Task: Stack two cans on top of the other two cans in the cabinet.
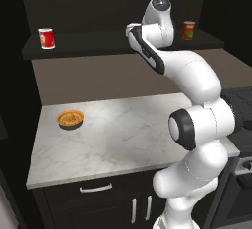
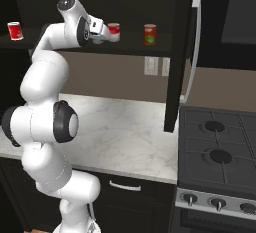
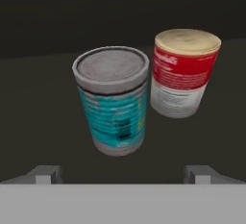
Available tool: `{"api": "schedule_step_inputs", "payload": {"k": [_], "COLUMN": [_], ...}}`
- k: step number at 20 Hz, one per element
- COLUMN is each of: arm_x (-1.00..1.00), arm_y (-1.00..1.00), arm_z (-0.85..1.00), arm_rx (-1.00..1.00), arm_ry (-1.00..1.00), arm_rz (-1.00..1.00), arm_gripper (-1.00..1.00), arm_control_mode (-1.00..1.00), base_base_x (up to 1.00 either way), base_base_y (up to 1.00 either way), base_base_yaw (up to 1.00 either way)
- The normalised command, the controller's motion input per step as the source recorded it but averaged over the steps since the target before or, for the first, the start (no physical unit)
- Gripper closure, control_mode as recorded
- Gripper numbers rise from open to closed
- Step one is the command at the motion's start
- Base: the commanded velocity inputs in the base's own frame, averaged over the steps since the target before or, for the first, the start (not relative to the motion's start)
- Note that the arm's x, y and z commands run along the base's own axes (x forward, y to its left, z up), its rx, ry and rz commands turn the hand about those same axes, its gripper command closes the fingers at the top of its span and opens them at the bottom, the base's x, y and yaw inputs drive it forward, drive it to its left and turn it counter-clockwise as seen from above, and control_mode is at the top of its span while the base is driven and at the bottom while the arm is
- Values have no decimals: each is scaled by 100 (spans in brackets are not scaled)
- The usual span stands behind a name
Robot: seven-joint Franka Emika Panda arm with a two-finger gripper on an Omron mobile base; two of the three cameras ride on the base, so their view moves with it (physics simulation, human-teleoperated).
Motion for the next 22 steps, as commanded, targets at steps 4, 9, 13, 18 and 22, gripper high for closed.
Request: {"api": "schedule_step_inputs", "payload": {"k": [4,9,13,18,22], "arm_x": [19,14,8,13,13], "arm_y": [0,0,0,0,0], "arm_z": [-1,-1,-4,-7,-9], "arm_rx": [0,0,0,0,0], "arm_ry": [0,0,0,0,0], "arm_rz": [-1,-2,-3,-4,-4], "arm_gripper": [-100,-100,-100,-100,-100], "arm_control_mode": [-100,-100,-100,-100,-100], "base_base_x": [0,0,0,0,0], "base_base_y": [0,0,0,0,0], "base_base_yaw": [0,0,0,0,0]}}
